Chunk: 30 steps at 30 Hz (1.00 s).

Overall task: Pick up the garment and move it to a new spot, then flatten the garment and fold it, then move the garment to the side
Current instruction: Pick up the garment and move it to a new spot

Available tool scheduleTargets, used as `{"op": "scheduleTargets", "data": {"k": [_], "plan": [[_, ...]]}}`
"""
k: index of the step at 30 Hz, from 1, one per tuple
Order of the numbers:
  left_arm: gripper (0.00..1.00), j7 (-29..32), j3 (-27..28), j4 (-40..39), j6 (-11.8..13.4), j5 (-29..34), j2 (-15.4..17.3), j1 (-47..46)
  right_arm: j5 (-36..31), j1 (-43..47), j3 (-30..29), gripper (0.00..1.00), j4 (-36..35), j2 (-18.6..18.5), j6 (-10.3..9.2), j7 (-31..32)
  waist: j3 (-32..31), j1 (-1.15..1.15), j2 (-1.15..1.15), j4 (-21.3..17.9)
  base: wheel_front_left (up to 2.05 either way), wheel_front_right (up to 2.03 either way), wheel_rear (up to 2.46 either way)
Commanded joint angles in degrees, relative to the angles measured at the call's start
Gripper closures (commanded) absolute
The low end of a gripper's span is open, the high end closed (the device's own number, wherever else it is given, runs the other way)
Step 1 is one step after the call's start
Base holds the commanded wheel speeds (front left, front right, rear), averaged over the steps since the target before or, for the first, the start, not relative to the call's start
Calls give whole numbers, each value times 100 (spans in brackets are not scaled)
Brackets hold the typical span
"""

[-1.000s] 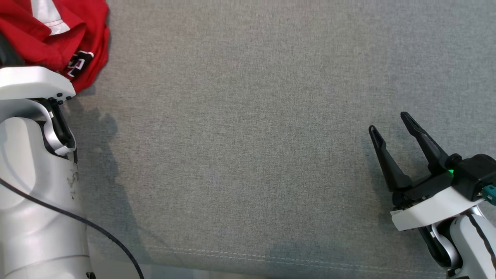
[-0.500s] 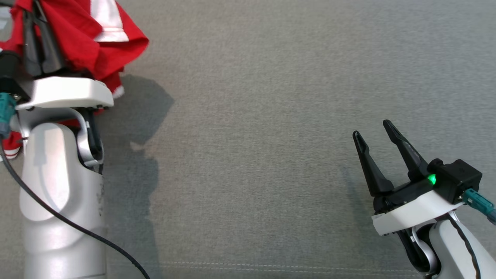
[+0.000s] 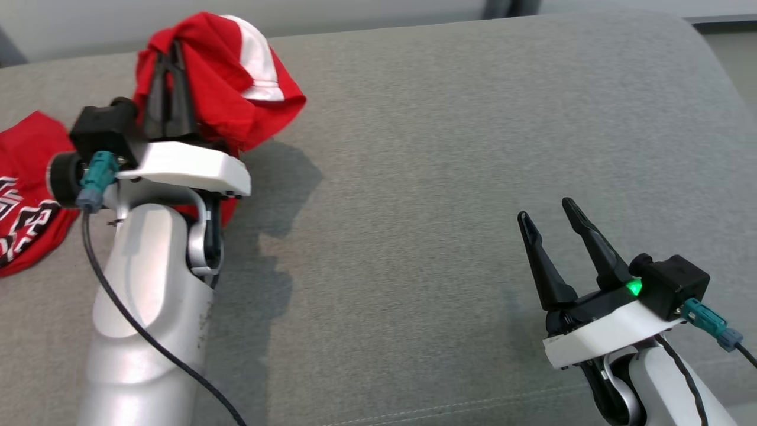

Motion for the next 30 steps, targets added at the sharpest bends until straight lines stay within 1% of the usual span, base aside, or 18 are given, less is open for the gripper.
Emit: {"op": "scheduleTargets", "data": {"k": [1, 5, 11, 15, 21, 24, 26, 27, 28, 29, 30], "plan": [[100, -26, 77, -125, 51, -86, 161, -135, 30, 13, 65, 0, -125, 4, 8, -76, -48, 0, 0, -220, 0, 0, 0], [100, -26, -353, 174, 142, -550, 161, -132, 30, 35, 48, 0, -127, 78, 8, -76, -48, 0, 0, -530, 0, 0, 0], [100, -26, -1178, 756, 304, -1241, 160, 9, 39, 48, 7, 0, -107, 150, 8, -76, -44, 0, 0, -947, 0, 0, 0], [100, -26, -1797, 1040, 355, -1869, 160, 119, 63, 38, 48, 0, -92, 193, 8, -76, -29, 0, 0, -1151, 0, 0, 0], [100, 145, -2666, 1335, 365, -3128, 160, 321, 84, 69, 86, 0, -50, 240, 8, -76, -75, 0, 0, -1309, 0, 0, 0], [100, 327, -3083, 1474, 404, -3586, 160, 420, 87, 97, 78, 0, -41, 248, 8, -76, -111, 0, 0, -1319, 0, 0, 0], [100, 326, -3278, 1496, 433, -3846, 160, 476, 87, 129, 56, 0, -29, 244, 8, -76, -151, 0, 0, -1286, 0, 0, 0], [97, 306, -3368, 1504, 451, -3949, 160, 506, 90, 150, 55, 0, -21, 241, 8, -76, -174, 0, 0, -1264, 0, 0, 0], [69, 273, -3439, 1509, 475, -4038, 160, 530, 95, 170, 51, 0, -11, 237, 8, -76, -204, 0, 0, -1232, 0, 0, 0], [56, 228, -3491, 1509, 509, -4107, 160, 546, 101, 186, 51, 0, -1, 232, 8, -76, -233, 0, 0, -1198, 0, 0, 0], [0, 188, -3542, 1507, 536, -4153, 160, 560, 108, 199, 54, 0, 8, 230, 8, -76, -266, 0, 0, -1163, 0, 0, 0]]}}
